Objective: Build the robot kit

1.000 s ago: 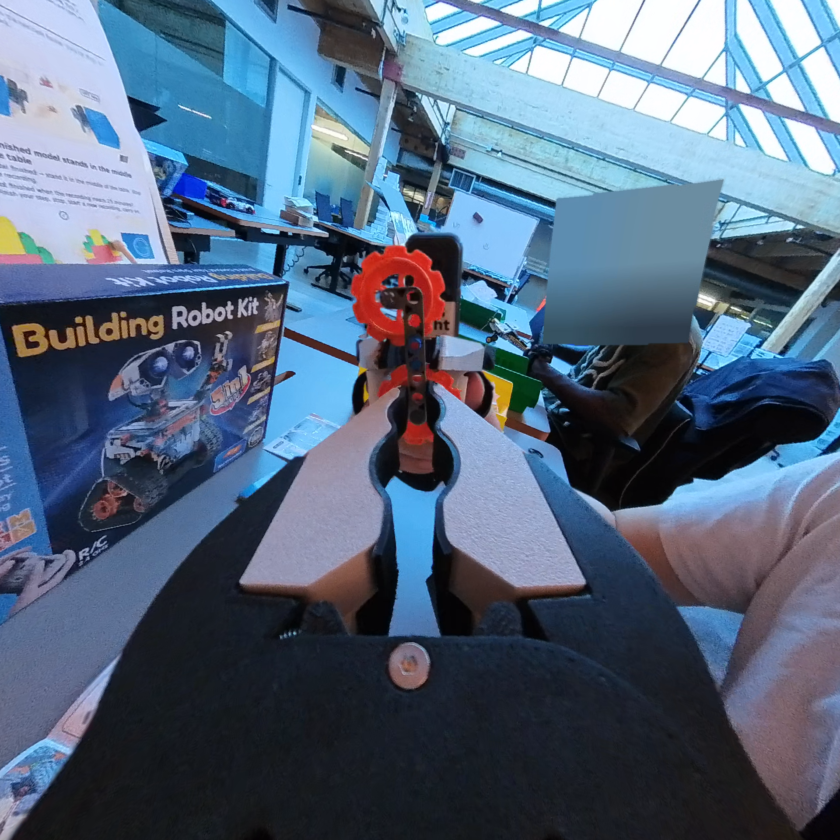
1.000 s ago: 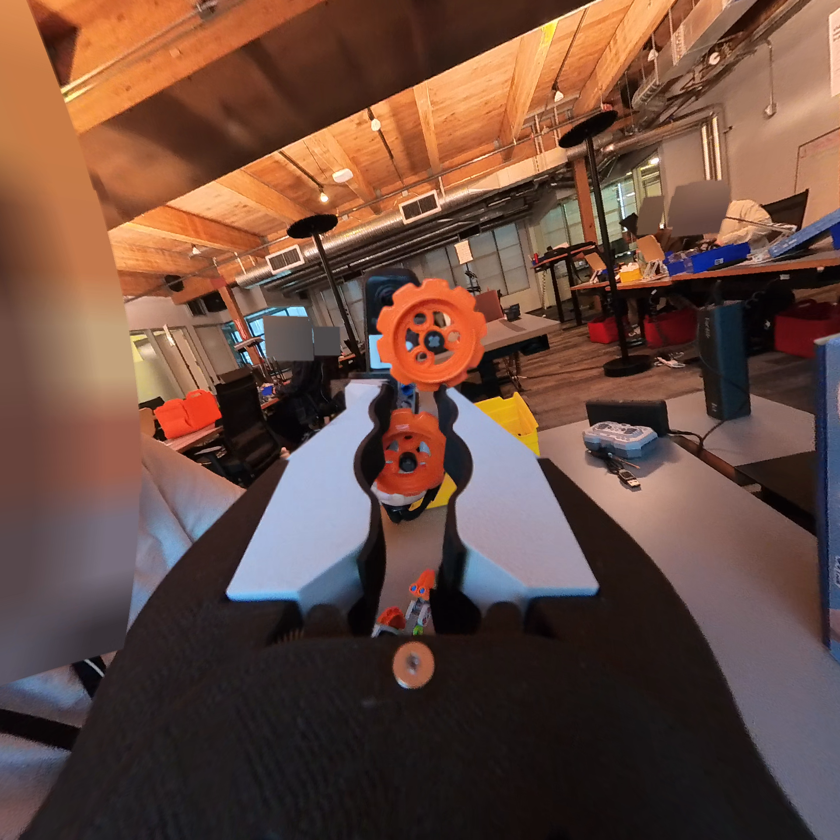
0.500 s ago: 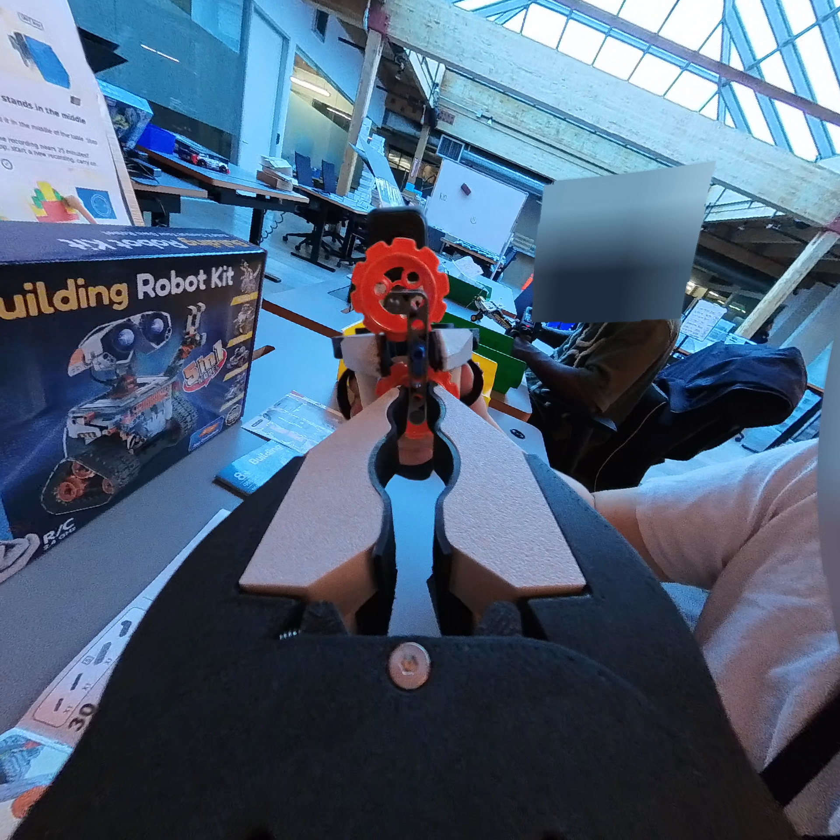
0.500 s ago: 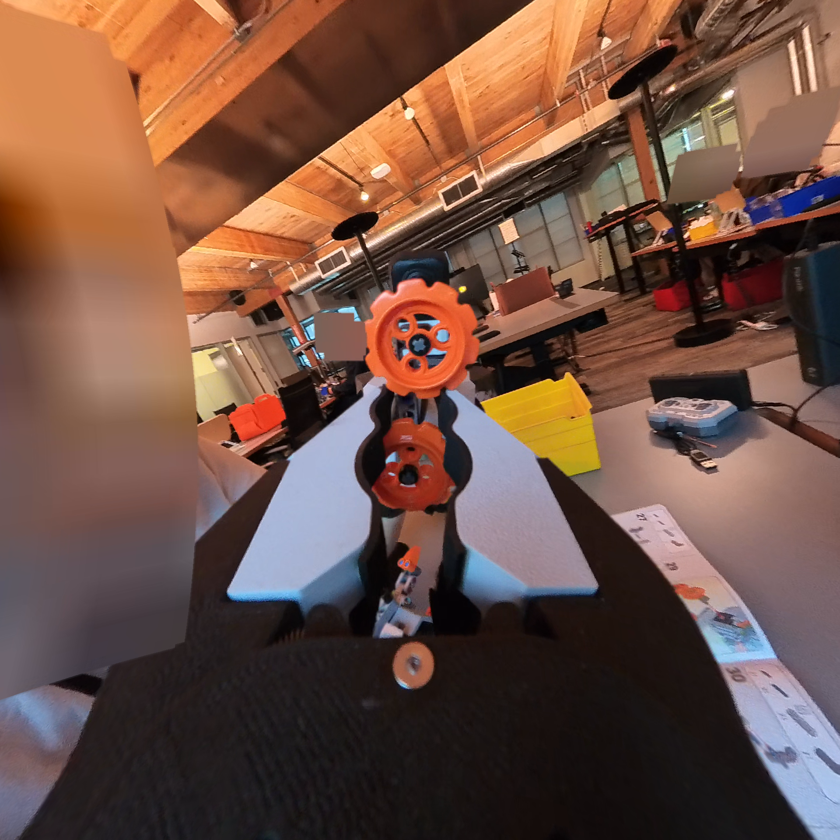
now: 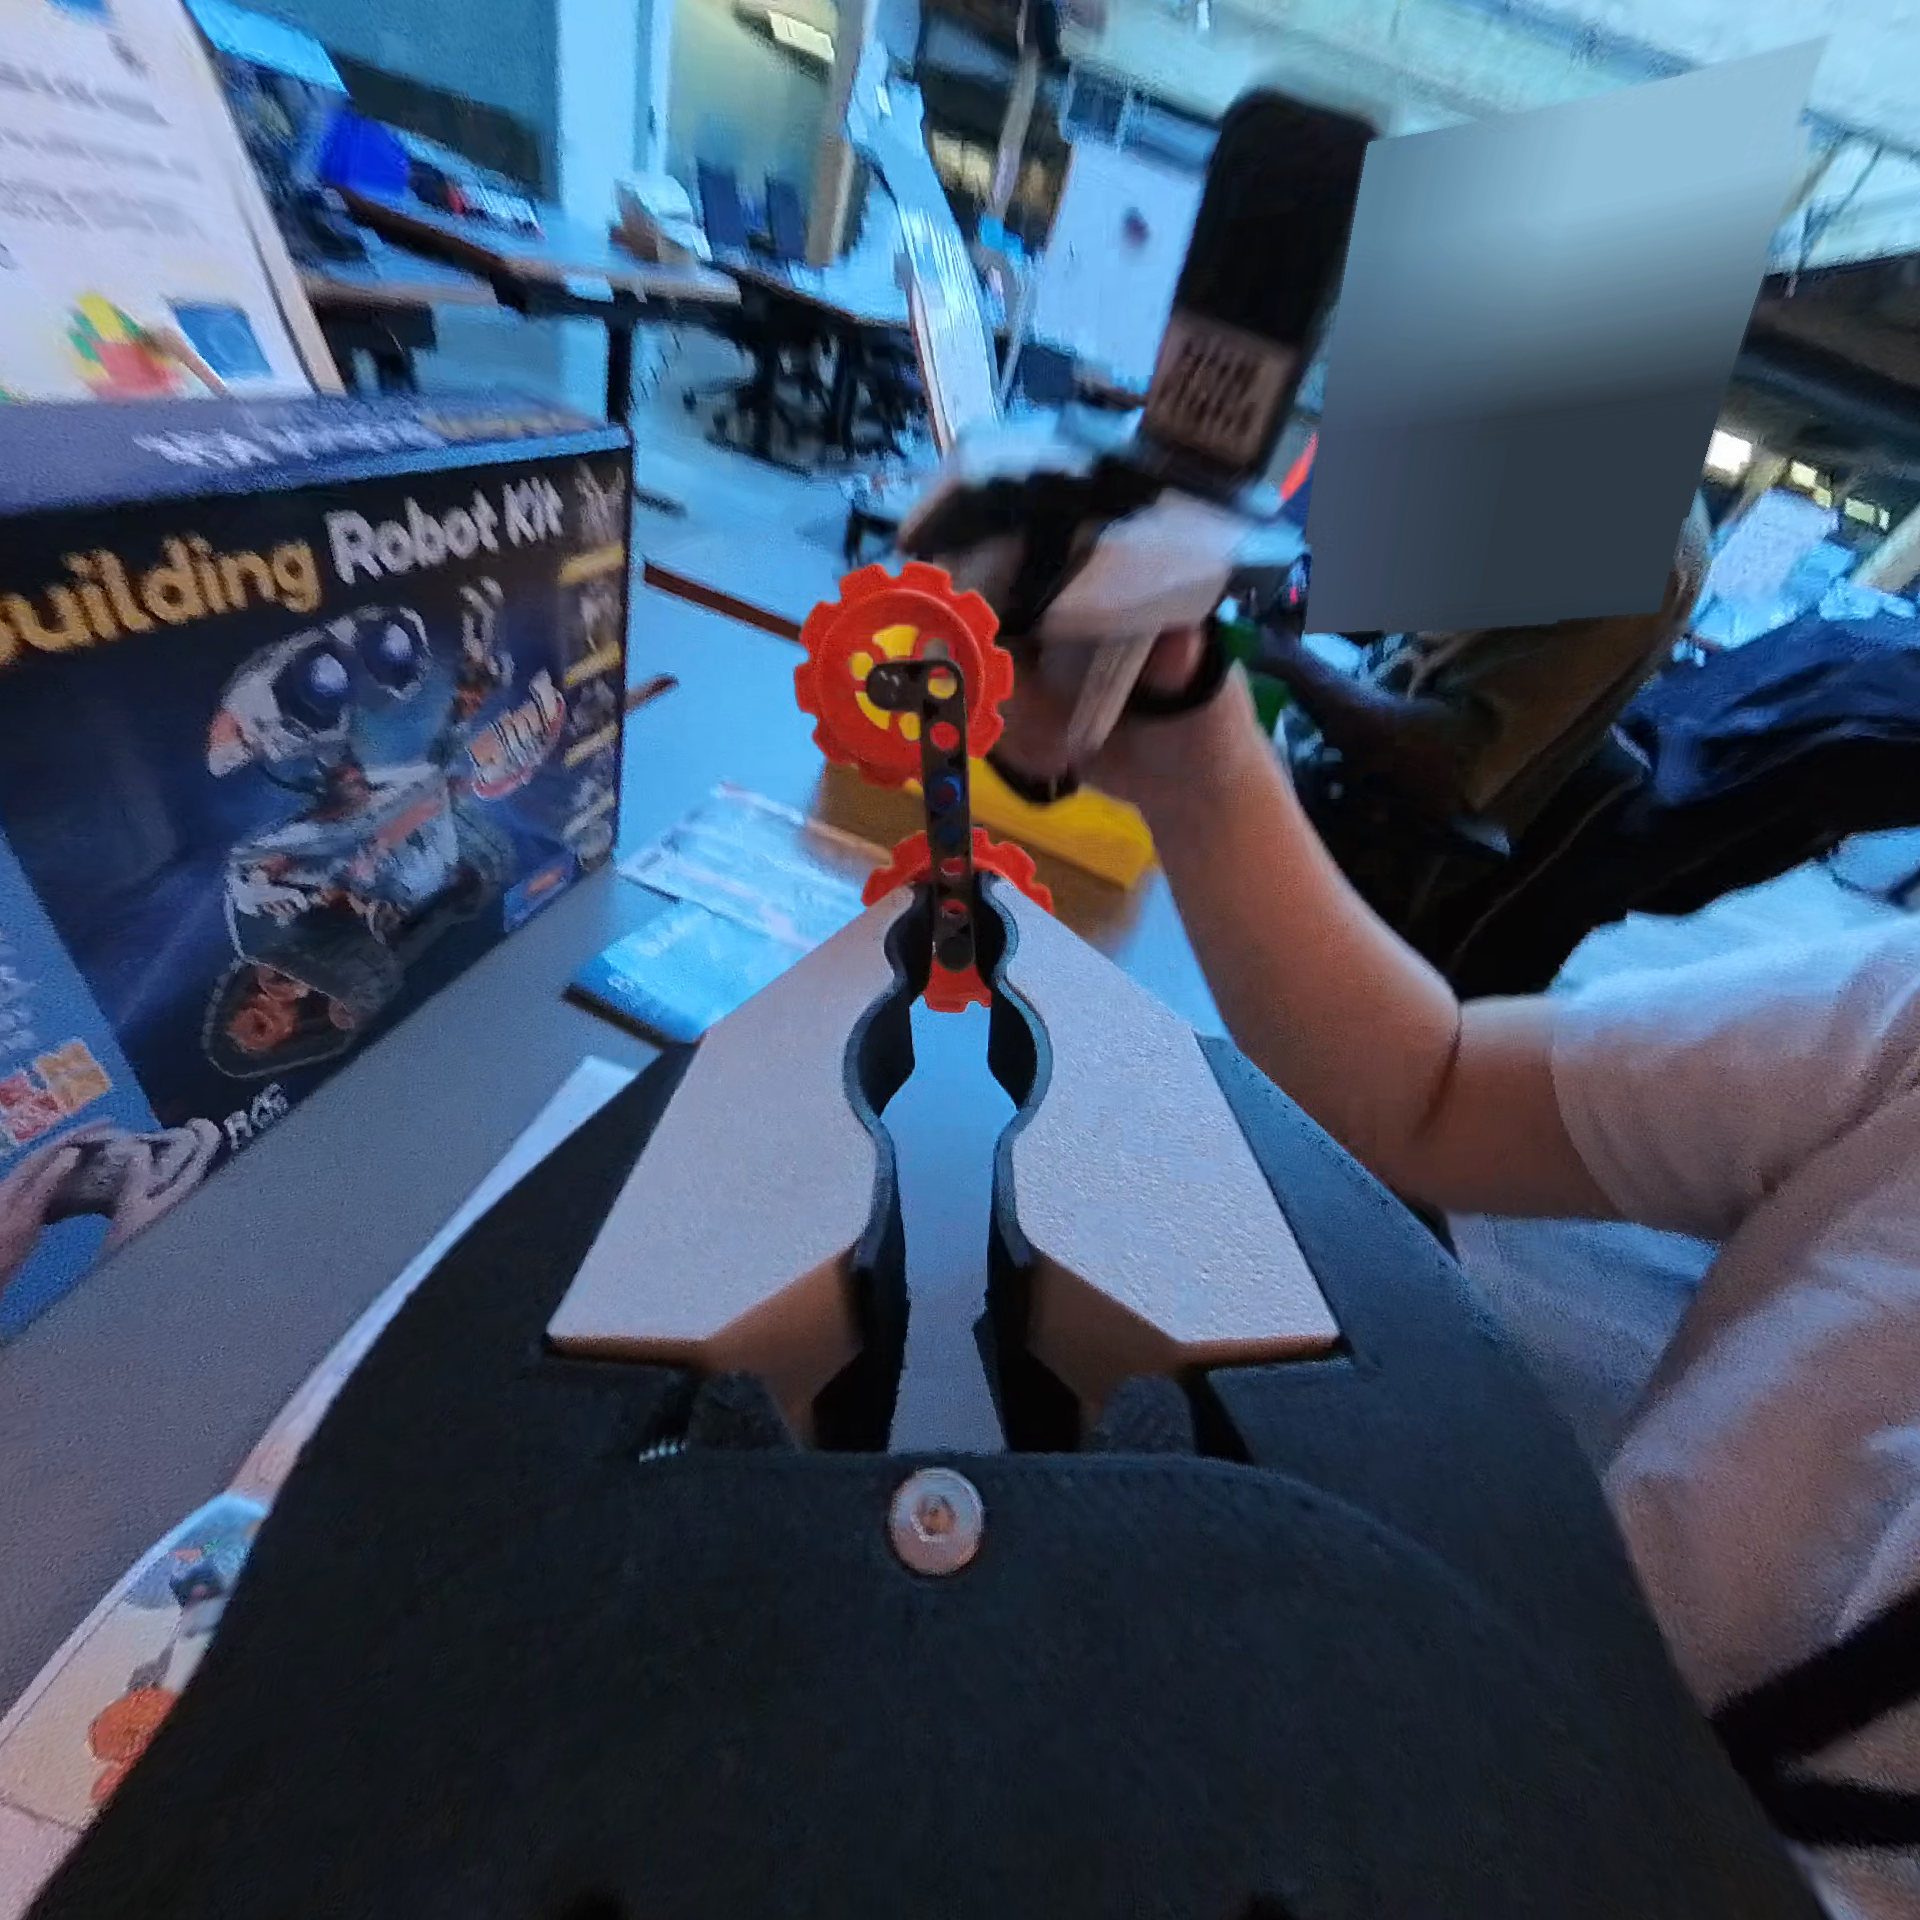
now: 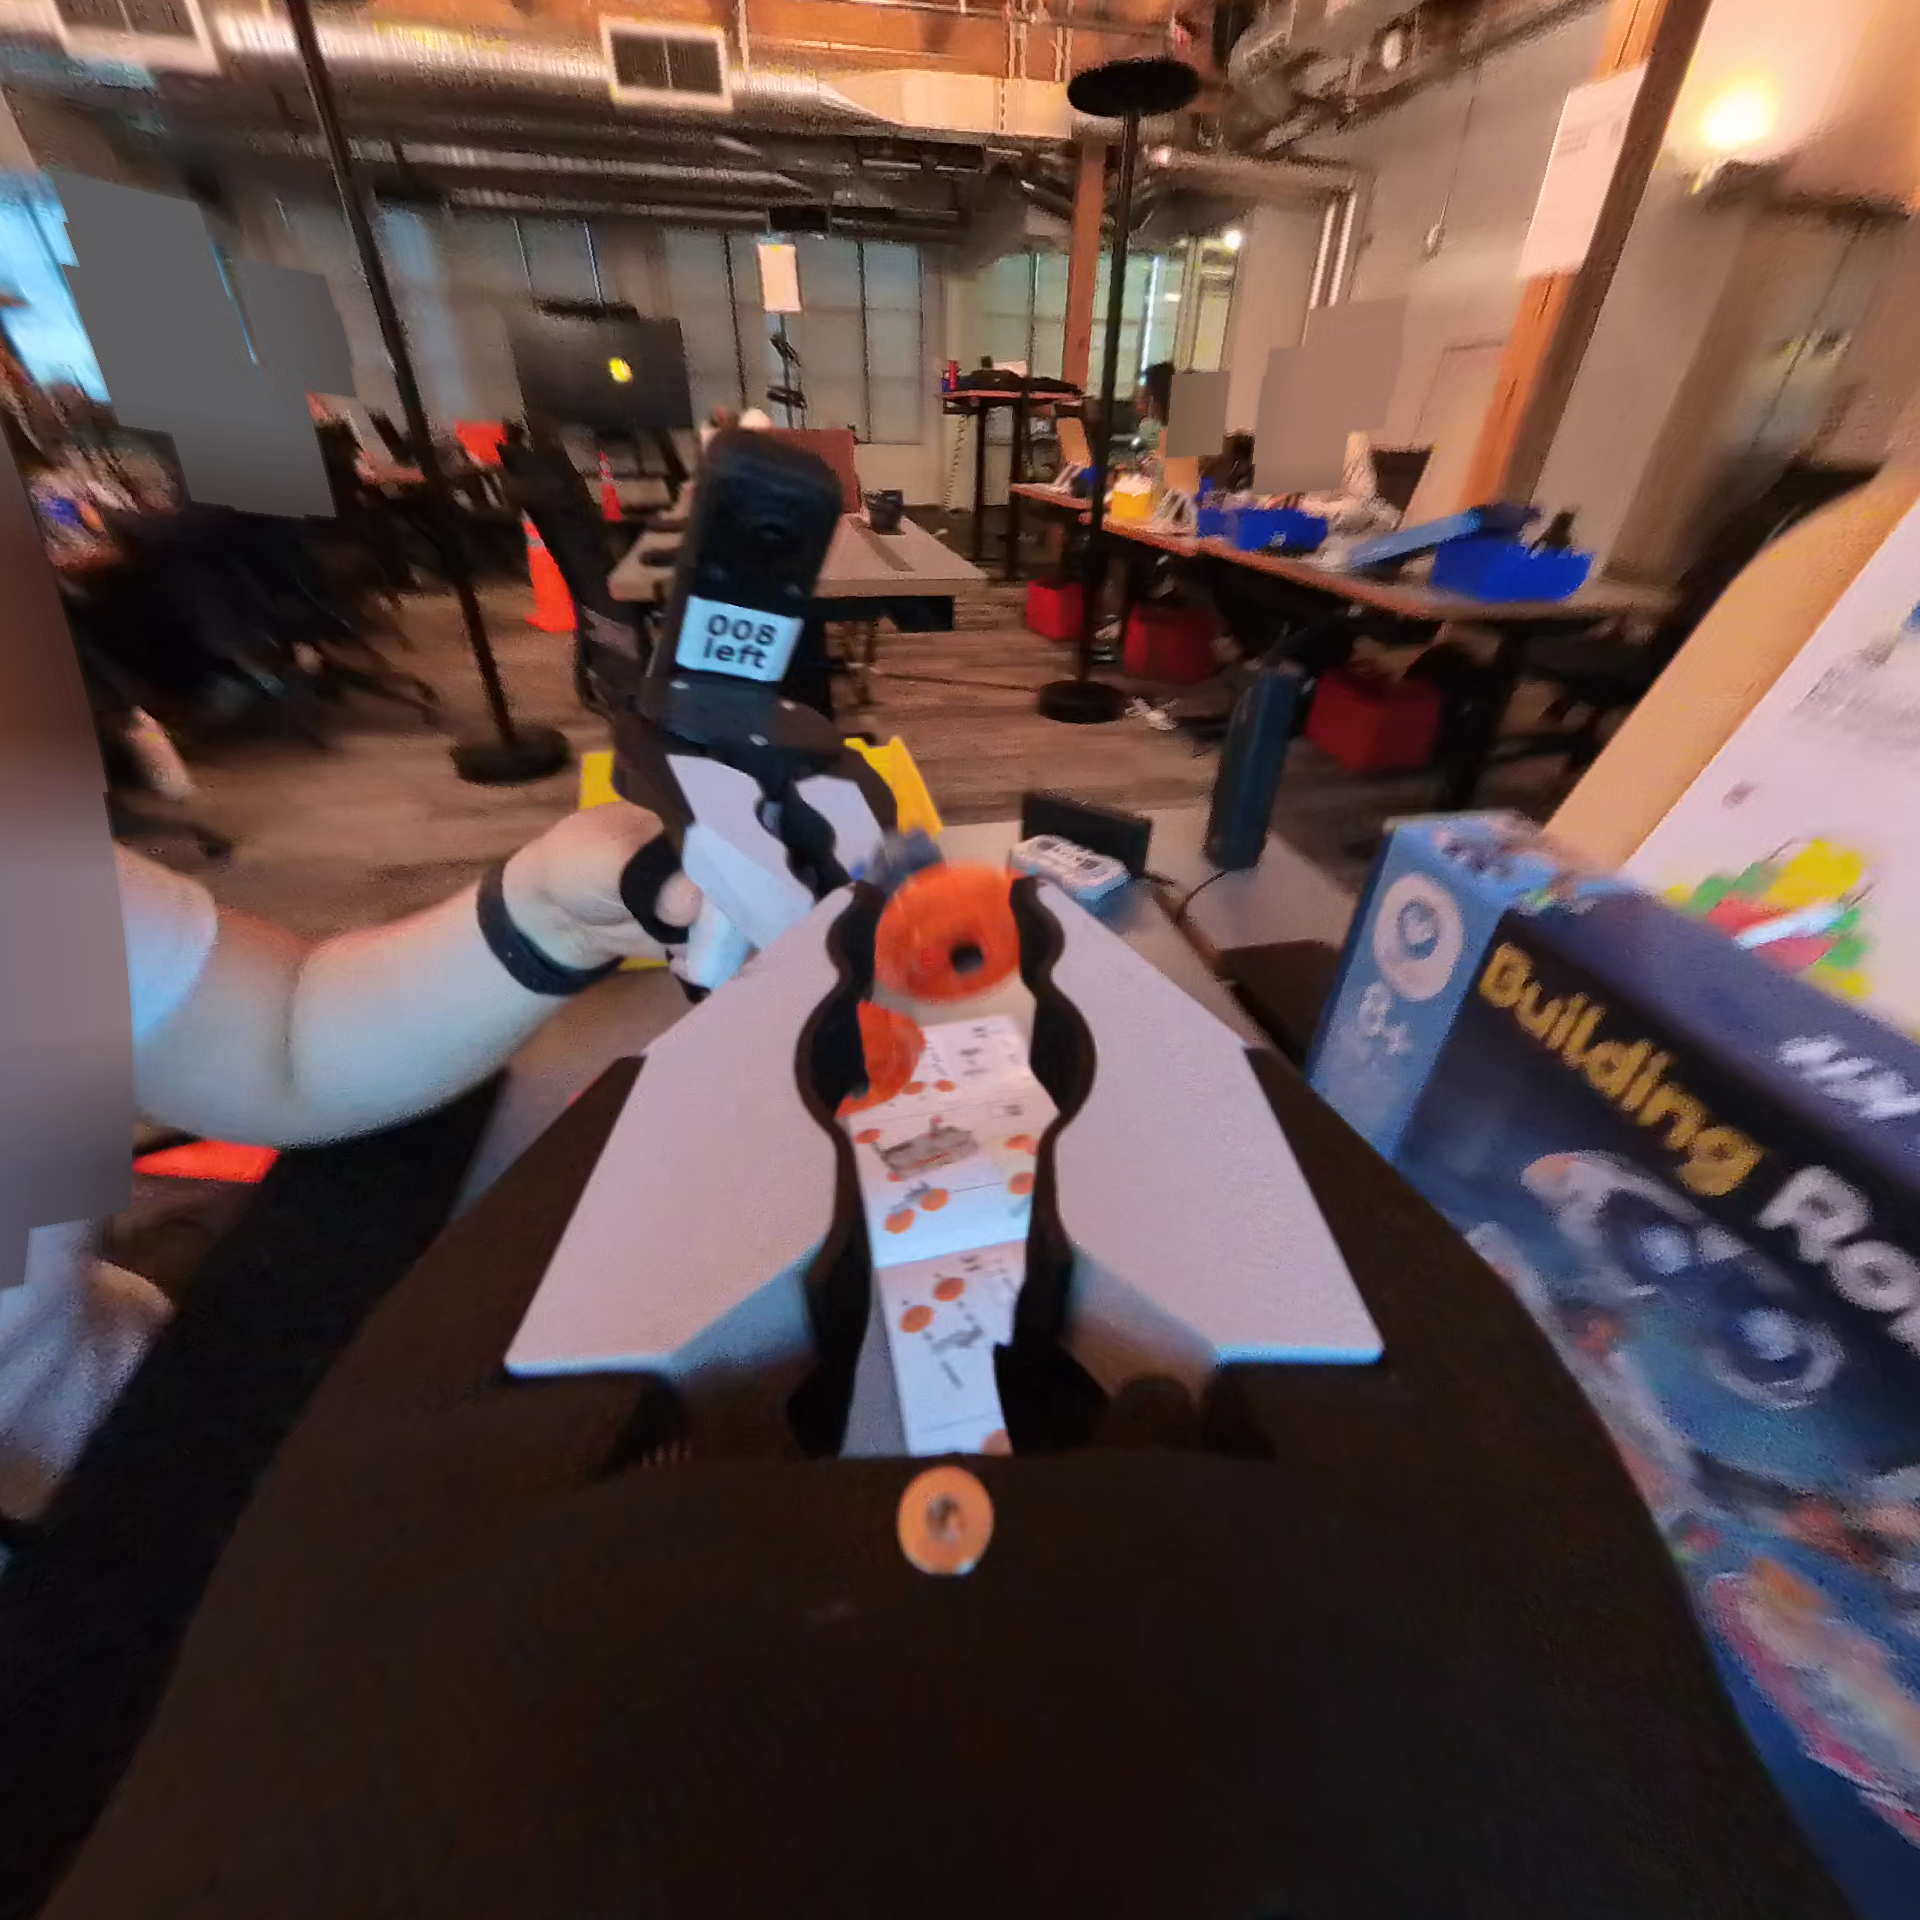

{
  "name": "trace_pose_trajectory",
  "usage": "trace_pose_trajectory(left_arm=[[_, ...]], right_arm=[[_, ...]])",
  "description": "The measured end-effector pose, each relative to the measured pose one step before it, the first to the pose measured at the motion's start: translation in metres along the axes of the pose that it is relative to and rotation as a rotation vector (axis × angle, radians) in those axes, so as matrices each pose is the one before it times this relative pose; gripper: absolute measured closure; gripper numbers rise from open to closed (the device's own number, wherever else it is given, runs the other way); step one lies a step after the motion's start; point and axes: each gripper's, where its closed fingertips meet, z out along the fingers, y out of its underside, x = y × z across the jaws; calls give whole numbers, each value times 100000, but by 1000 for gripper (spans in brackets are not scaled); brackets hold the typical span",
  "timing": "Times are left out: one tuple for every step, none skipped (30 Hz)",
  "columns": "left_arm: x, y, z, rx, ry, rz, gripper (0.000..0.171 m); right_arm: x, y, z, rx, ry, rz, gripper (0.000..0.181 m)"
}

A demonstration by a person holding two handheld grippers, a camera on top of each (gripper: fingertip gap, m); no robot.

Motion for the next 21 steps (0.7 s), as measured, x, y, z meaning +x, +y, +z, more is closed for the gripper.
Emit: trace_pose_trajectory(left_arm=[[282,772,375,-4353,2116,1198,166],[570,785,434,-4501,3469,2168,166],[414,682,448,-4011,2152,1890,166],[118,581,428,-3393,-92,1600,166],[91,610,428,-3806,-593,2160,166],[190,575,419,-3686,-242,2779,166],[345,446,377,-2981,525,3043,166],[389,288,338,-2164,741,2926,166],[267,148,257,-1362,19,2464,166],[84,50,186,-771,-808,1507,166],[112,57,140,-722,-112,670,166],[198,84,114,-752,765,176,166],[53,40,102,-365,50,-175,166],[87,-56,51,324,310,-211,166],[238,-157,7,838,1252,-372,166],[174,-174,-45,730,688,-211,166],[87,-178,-92,698,-4,150,166],[134,-190,-108,593,148,256,166],[34,-117,-133,169,-298,55,166],[-96,2,-133,-453,-1032,64,166],[-175,90,-137,-845,-1385,551,166]], right_arm=[[-856,-593,-530,-403,-838,-6503,151],[-953,-55,-333,-2861,-2428,-5288,146],[-885,592,-154,-5613,-2864,-3857,136],[-762,1116,5,-7508,-2771,-2351,130],[-605,1304,134,-7925,-2537,-1232,131],[-294,1232,249,-6932,-1393,-296,132],[-137,892,333,-4813,-1039,254,132],[-275,483,371,-2215,-2262,795,132],[-344,394,308,-1764,-3065,1410,137],[-487,436,246,-1878,-4060,1061,148],[-413,358,172,-1278,-3528,-17,156],[16,187,47,124,-495,-1480,163],[-20,46,-11,1253,-795,-1265,164],[-84,-76,-57,1673,-1482,-144,164],[-195,-283,-60,2661,-2318,333,164],[-102,-400,-56,3608,-1865,1312,164],[-63,-448,-23,3954,-2116,2788,164],[-58,-371,21,2955,-2540,3831,165],[40,-287,76,2123,-1867,3455,165],[136,-97,127,910,-725,2233,165],[116,31,134,-247,-78,836,165]])
